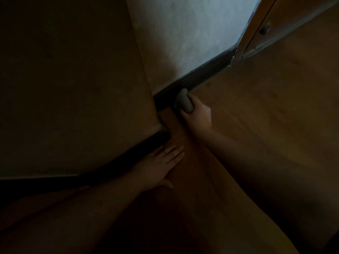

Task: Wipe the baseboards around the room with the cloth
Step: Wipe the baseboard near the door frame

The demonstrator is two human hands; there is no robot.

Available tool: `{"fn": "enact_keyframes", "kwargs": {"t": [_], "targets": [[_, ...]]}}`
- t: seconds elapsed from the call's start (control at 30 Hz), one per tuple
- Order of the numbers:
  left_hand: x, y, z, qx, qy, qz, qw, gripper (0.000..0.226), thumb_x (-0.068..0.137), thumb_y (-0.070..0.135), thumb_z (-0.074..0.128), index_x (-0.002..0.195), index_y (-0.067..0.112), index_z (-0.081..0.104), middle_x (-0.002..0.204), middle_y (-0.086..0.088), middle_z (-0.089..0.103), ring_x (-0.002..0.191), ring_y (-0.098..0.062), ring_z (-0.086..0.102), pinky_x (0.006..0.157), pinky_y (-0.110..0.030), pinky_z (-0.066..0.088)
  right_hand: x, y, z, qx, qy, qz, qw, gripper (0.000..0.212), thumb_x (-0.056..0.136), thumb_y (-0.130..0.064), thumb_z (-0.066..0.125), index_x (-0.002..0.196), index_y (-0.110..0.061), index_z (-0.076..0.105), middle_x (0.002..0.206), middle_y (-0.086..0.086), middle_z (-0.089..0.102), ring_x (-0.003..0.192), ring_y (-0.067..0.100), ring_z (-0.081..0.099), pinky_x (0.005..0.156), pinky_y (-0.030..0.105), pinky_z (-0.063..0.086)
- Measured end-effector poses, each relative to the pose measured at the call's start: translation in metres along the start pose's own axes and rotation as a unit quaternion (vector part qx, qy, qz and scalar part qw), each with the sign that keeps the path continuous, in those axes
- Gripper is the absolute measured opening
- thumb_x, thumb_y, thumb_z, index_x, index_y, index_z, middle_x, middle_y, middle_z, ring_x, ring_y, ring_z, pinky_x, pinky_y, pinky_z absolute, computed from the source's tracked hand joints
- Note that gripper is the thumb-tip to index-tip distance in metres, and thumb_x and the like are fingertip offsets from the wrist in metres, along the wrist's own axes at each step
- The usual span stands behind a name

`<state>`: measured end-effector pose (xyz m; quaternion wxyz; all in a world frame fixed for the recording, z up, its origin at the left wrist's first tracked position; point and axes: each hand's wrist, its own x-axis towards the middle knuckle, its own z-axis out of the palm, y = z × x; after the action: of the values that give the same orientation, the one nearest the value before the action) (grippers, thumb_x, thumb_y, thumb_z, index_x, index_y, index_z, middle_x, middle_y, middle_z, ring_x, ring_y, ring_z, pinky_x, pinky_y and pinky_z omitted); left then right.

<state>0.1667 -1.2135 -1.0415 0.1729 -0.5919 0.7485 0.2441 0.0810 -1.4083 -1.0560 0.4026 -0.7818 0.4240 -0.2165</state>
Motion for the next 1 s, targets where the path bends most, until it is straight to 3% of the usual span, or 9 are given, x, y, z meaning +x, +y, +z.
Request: {"fn": "enact_keyframes", "kwargs": {"t": [0.27,0.4,0.63,0.7,0.83,1.0], "targets": [[0.0,0.002,-0.003,0.028,-0.01,-0.02,0.999,0.105,0.088,0.066,0.049,0.156,0.017,-0.014,0.161,0.001,-0.026,0.15,-0.019,-0.018,0.12,-0.038,-0.007,-0.008,-0.008,0.014,-0.028,-0.061,-0.047,0.997,0.051,0.088,-0.019,0.067,0.137,-0.014,0.055,0.128,0.007,0.064,0.115,0.02,0.06,0.089,0.013,0.034],[-0.001,0.005,-0.006,0.023,-0.019,-0.03,0.999,0.107,0.088,0.064,0.052,0.156,0.017,-0.015,0.162,-0.001,-0.025,0.15,-0.02,-0.019,0.121,-0.04,-0.007,-0.012,-0.015,0.017,-0.024,-0.149,-0.065,0.986,0.052,0.09,-0.013,0.064,0.14,-0.013,0.052,0.137,0.008,0.057,0.123,0.022,0.054,0.092,0.01,0.03],[-0.003,0.004,-0.01,0.002,-0.019,-0.019,1.0,0.108,0.087,0.065,0.054,0.156,0.018,-0.015,0.156,0.004,-0.032,0.15,-0.017,-0.018,0.12,-0.038,-0.009,0.0,-0.019,-0.009,-0.057,-0.232,-0.092,0.967,0.055,0.088,-0.015,0.067,0.141,-0.019,0.051,0.134,0.005,0.059,0.119,0.017,0.055,0.086,0.011,0.031],[-0.003,0.004,-0.01,0.01,-0.021,-0.018,1.0,0.108,0.087,0.066,0.052,0.156,0.017,-0.015,0.156,0.003,-0.032,0.148,-0.016,-0.021,0.12,-0.039,-0.008,-0.001,-0.012,-0.021,-0.046,-0.206,-0.078,0.974,0.055,0.089,-0.021,0.068,0.141,-0.019,0.051,0.132,0.004,0.059,0.117,0.016,0.056,0.09,0.016,0.036],[-0.003,0.004,-0.006,0.017,-0.026,-0.016,0.999,0.108,0.088,0.068,0.049,0.154,0.017,-0.02,0.15,0.003,-0.04,0.137,-0.013,-0.033,0.121,-0.041,-0.009,0.008,0.019,-0.061,0.005,-0.044,0.043,0.998,0.052,0.092,-0.028,0.065,0.141,-0.024,0.048,0.133,-0.001,0.057,0.116,0.009,0.055,0.098,0.028,0.047],[0.0,0.005,-0.009,0.002,-0.04,-0.027,0.999,0.111,0.087,0.062,0.056,0.153,0.02,-0.022,0.147,0.006,-0.042,0.138,-0.013,-0.034,0.122,-0.04,-0.007,0.049,0.043,-0.107,-0.029,0.15,0.123,0.981,0.056,0.09,-0.032,0.066,0.142,-0.018,0.048,0.138,0.004,0.055,0.124,0.018,0.053,0.107,0.035,0.044]]}}
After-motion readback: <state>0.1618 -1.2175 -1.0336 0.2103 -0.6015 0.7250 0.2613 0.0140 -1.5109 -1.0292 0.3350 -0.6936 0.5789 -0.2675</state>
